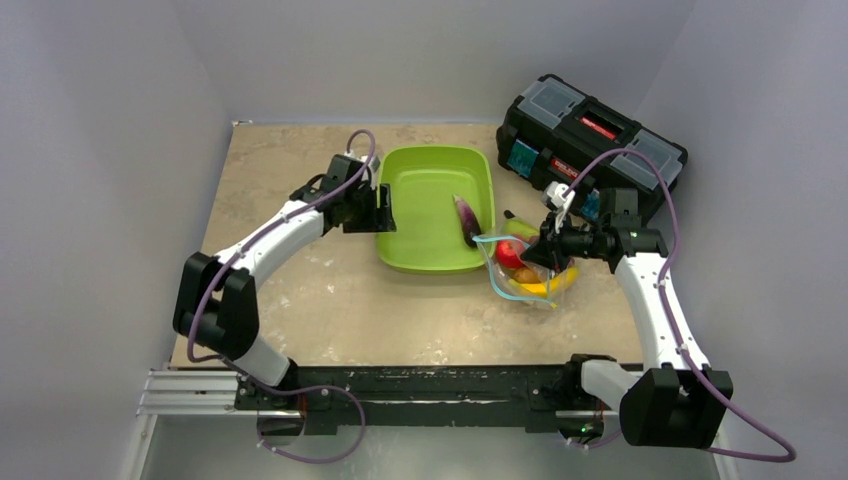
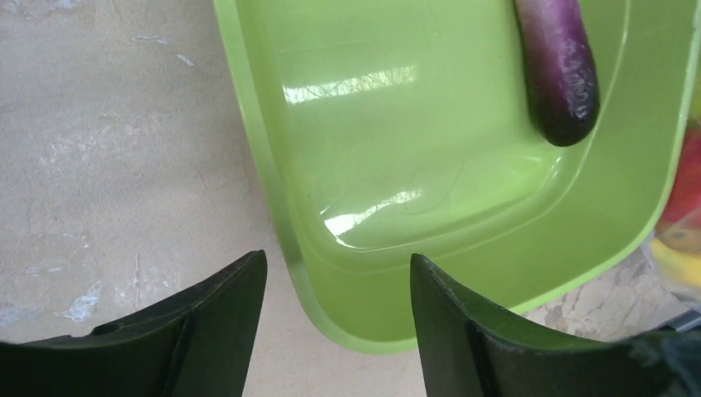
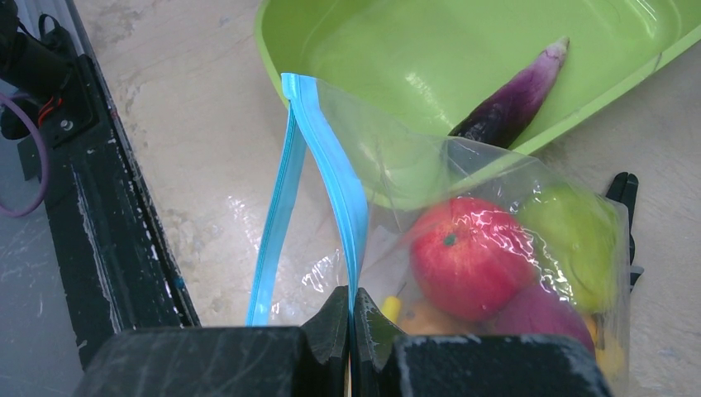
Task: Open the zip-top bag and remove the fake food
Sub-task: Adjust the bin at the center of the board.
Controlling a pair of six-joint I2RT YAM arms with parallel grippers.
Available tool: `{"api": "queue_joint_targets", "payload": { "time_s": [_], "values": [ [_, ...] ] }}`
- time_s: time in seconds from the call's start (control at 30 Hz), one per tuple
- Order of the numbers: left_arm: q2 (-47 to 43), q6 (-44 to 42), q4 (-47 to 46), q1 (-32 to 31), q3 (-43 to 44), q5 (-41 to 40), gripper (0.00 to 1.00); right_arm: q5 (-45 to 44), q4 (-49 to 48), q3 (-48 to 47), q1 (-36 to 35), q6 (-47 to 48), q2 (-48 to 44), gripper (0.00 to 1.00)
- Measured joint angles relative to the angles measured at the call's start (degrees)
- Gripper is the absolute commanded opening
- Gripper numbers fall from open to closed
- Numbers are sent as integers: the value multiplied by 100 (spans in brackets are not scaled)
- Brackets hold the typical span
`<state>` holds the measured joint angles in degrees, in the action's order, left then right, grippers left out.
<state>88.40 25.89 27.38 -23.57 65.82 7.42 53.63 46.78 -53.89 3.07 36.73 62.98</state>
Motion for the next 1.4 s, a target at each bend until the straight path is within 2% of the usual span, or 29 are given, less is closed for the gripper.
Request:
{"api": "queue_joint_targets", "payload": {
  "time_s": [0.23, 0.3, 0.4, 0.6, 0.8, 1.03, 1.33, 1.37, 1.4],
  "values": [
    [796, 4, 431, 0, 597, -302, 45, 2, 7, 0, 0, 31, 0, 0],
    [966, 2, 566, 0, 728, -426, 36, 2, 13, 0, 0, 35, 0, 0],
    [1198, 9, 708, 0, 883, -597, 16, 2, 20, 0, 0, 37, 0, 0],
    [1414, 131, 761, 7, 955, -769, 3, 4, 39, 0, 0, 37, 0, 0],
    [1357, 153, 728, 4, 885, -925, 0, 7, 42, 0, 0, 37, 0, 0],
    [658, 354, 688, 129, 98, -1495, 0, 9, 42, 0, 0, 37, 0, 0],
    [-448, 461, 767, 874, -815, -1875, 0, 11, 44, 0, 0, 39, 0, 0],
    [-520, 466, 761, 962, -876, -1878, 1, 11, 44, 0, 0, 42, 0, 0],
    [-599, 470, 754, 1060, -953, -1878, 7, 11, 44, 0, 0, 42, 0, 0]
  ]
}}
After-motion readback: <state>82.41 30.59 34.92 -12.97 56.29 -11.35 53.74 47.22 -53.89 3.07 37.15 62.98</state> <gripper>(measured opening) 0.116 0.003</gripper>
